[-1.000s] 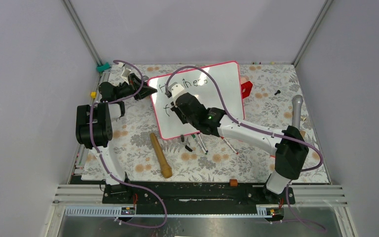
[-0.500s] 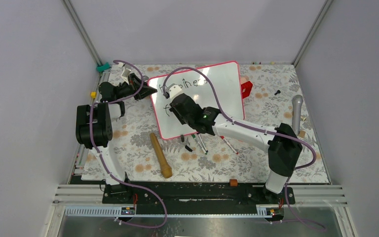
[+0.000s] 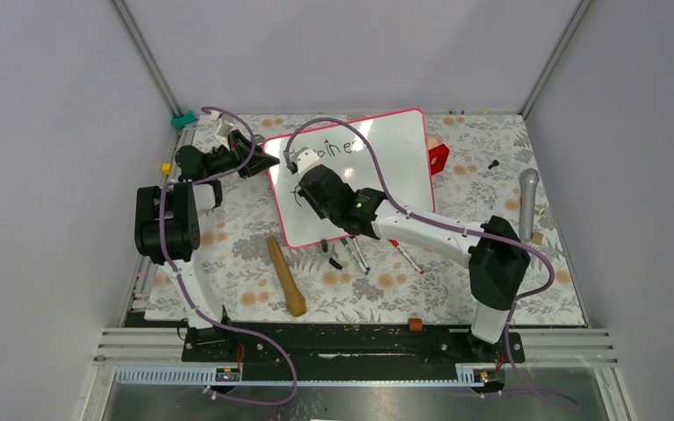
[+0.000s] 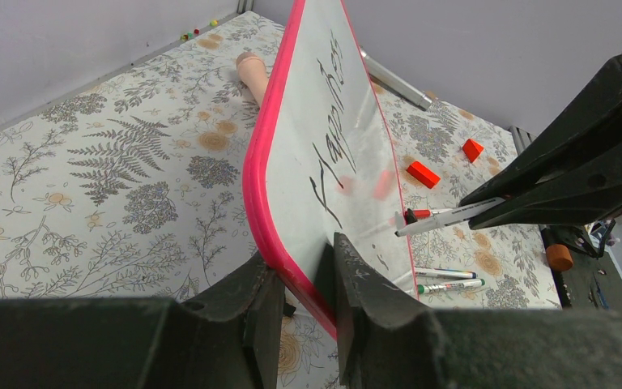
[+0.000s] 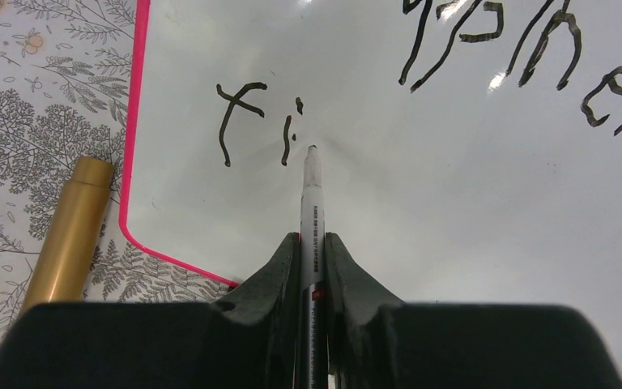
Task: Write a sentence on the whiteboard
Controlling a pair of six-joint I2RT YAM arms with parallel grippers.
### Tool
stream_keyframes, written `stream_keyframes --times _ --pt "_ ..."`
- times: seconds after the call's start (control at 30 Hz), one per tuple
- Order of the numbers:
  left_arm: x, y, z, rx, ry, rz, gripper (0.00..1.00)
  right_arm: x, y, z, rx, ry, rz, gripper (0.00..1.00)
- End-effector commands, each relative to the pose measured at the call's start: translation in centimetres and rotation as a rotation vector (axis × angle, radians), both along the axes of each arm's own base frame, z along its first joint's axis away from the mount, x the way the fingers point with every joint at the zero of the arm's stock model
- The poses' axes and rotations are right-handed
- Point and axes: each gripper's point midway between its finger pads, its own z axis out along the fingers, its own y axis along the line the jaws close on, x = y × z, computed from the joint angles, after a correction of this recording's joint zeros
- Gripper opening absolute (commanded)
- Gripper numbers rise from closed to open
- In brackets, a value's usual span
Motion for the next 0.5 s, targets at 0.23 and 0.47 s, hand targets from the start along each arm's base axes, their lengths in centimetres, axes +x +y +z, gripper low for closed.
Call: stream_keyframes --times 0.23,0.47 --pt "-4.0 -0.9 -2.8 0.149 -0.172 -0.253 0.0 1.7 0.2 1.4 -0.008 -0.057 -0.046 0.0" --pt "-3.9 -0.9 -2.8 0.149 -0.168 -0.252 0.0 1.8 0.2 0.7 -0.034 -0.05 -0.047 0.0"
